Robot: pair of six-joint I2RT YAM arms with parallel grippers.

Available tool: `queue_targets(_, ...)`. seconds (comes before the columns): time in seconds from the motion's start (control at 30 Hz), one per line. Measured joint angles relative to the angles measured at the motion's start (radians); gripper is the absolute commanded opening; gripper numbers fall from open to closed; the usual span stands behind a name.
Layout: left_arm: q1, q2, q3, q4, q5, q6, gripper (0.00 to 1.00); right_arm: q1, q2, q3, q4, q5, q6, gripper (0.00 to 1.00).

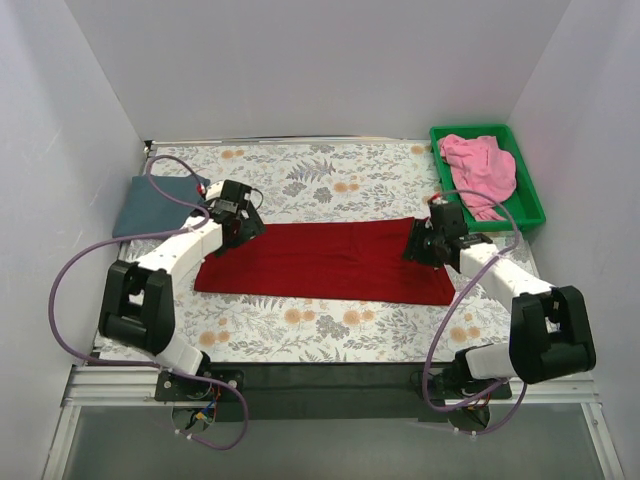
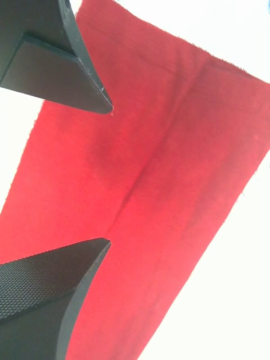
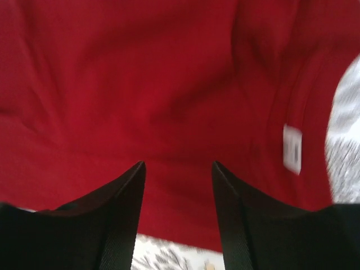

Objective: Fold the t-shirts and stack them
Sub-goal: Fold the tshirt

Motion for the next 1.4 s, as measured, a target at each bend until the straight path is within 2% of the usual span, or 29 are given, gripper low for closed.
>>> queue_targets(0.2,0.017,0.179,0.043,0.029,0.008,-0.010,0.85,0.020,-0.110,-0.193,-0.087,-0.068,0.075,0.51)
queue_targets(0.37,0.056,0.256,0.066,0.033,0.029,-0.032,0.85,0.021,-0.085,-0.204,-0.063,-0.080,0.091,0.49)
queue_targets(0.5,0.089,0.256,0.063,0.047,0.049,-0.057,0.86,0.020,0.029,-0.121,-0.049,-0.072,0.066,0.49)
queue_targets(0.73,0.140,0.145,-0.068,0.132,0.135,-0.134,0.86,0.005,0.446,0.319,-0.010,0.003,-0.040,0.49)
queue_targets(0.87,0.151,-0.023,-0.235,0.154,0.230,-0.208,0.86,-0.007,0.727,0.712,-0.058,0.075,-0.134,0.50)
queue_targets(1.0,0.108,-0.167,-0.358,0.130,0.330,-0.274,0.89,-0.025,0.939,1.045,-0.106,0.137,-0.255,0.50)
queue_targets(1.07,0.056,-0.199,-0.381,0.119,0.367,-0.300,0.90,-0.031,0.975,1.113,-0.135,0.145,-0.299,0.50)
queue_targets(1.2,-0.049,-0.217,-0.386,0.075,0.420,-0.333,0.92,-0.033,0.921,1.067,-0.174,0.127,-0.344,0.50)
queue_targets(1.3,-0.058,-0.242,-0.359,-0.010,0.379,-0.336,0.93,-0.008,0.761,0.891,-0.175,0.086,-0.341,0.50)
queue_targets(1.33,-0.058,-0.253,-0.342,-0.028,0.364,-0.333,0.93,0.020,0.664,0.787,-0.160,0.056,-0.323,0.50)
queue_targets(1.4,-0.058,-0.272,-0.306,-0.056,0.324,-0.321,0.93,0.066,0.564,0.682,-0.138,0.017,-0.288,0.49)
